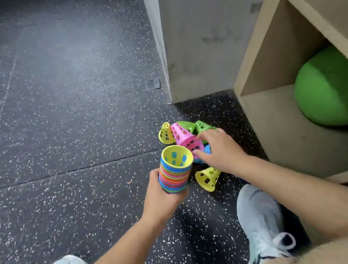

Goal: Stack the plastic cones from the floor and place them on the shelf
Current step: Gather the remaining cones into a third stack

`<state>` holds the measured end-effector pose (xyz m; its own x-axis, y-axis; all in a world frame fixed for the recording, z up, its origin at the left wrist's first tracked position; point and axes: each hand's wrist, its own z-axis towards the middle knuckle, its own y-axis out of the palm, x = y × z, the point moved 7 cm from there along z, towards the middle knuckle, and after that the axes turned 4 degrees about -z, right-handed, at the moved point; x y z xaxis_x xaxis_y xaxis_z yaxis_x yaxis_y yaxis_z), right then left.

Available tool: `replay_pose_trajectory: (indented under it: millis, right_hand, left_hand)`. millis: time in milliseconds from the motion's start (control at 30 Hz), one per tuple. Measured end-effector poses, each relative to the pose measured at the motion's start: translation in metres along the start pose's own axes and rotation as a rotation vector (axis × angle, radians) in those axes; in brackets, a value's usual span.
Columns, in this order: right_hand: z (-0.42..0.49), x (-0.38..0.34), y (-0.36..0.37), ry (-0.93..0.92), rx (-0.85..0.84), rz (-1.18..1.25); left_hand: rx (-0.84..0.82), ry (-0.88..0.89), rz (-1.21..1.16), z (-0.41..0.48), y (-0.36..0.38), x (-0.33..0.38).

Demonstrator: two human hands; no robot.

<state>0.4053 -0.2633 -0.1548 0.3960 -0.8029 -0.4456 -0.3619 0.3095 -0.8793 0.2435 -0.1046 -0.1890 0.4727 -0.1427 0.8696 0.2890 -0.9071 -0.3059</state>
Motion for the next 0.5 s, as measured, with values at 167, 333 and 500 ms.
replay_pose_trajectory:
  millis: [167,333,500]
  right_hand:
    - [0.006,-0.006,0.033,-0.128,-0.052,-0.139]
    - [0.013,-0.017,0.051,-0.172,-0.047,-0.228]
    - [0.008,-0.008,0.043,-0.117,0.105,-0.067]
  left_hand:
    - [-0.038,-0.013,0.054,0.003,0.009,-0.017]
    - [-0.047,-0.008,0.037,0.008,0.013,-0.018]
    - [-0.069,-0.037,0.013,0.01,0.013,-0.018]
